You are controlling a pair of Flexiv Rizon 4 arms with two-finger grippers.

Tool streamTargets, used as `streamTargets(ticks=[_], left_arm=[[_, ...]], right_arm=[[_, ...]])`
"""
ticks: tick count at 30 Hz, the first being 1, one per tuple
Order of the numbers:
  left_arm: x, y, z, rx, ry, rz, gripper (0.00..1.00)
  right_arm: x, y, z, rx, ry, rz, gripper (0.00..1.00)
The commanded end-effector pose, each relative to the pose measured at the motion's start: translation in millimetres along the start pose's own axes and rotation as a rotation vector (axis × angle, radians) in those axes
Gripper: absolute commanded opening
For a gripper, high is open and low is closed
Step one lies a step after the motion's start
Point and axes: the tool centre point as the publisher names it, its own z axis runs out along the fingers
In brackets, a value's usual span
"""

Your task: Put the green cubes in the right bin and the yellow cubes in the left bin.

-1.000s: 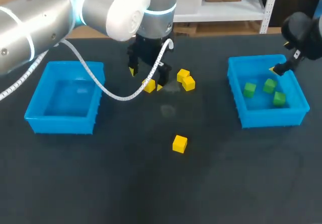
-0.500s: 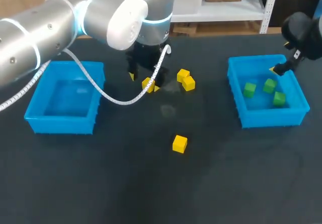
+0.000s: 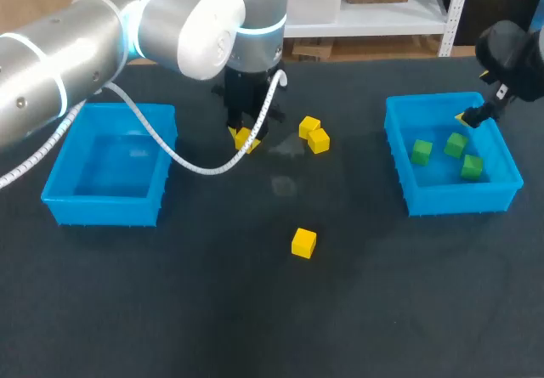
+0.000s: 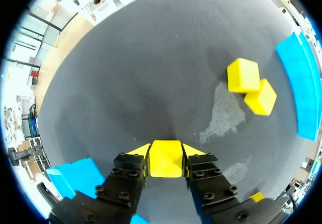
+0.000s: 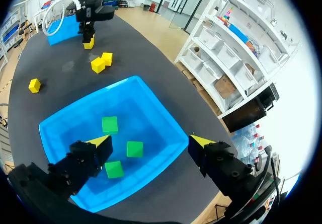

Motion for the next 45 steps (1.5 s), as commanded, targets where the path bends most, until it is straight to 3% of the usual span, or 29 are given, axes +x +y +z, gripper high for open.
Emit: streamTargets(ticks=[1,7,14,20,27,28,29,38,45], left_arm=[[6.2,19.1,-34.1,0.012,-0.051,-0.037,0.00],[21.8,67.7,-82.1,-0.001,-0.141,-0.145,0.00],[66.9,122.0,-106.3,-0.042,-0.157,-0.263,0.00],[111.0,149.0,-96.2,-0.067,-0.114,-0.348,0.00],[143.1,160.1,-62.7,-0.083,-0.029,-0.403,0.00],[145.0,160.1,-59.4,-0.089,-0.018,-0.408,0.20],[146.3,160.1,-56.4,-0.085,-0.008,-0.406,1.00],[129.4,146.9,-66.3,-0.070,-0.005,-0.346,1.00],[90.9,106.8,-80.1,-0.063,-0.016,-0.173,1.00]], right_arm=[[0.3,0.6,-0.2,0.003,-0.001,0.000,1.00],[0.3,0.6,-0.2,0.003,-0.001,0.000,1.00],[0.3,0.6,-0.2,0.003,-0.001,0.000,1.00],[0.3,0.6,-0.2,0.003,-0.001,0.000,1.00],[0.3,0.6,-0.2,0.003,-0.001,0.000,1.00],[0.3,0.6,-0.2,0.003,-0.001,0.000,1.00],[0.3,0.6,-0.2,0.003,-0.001,0.000,1.00],[0.3,0.6,-0.2,0.003,-0.001,0.000,1.00],[0.3,0.6,-0.2,0.003,-0.001,0.000,1.00]])
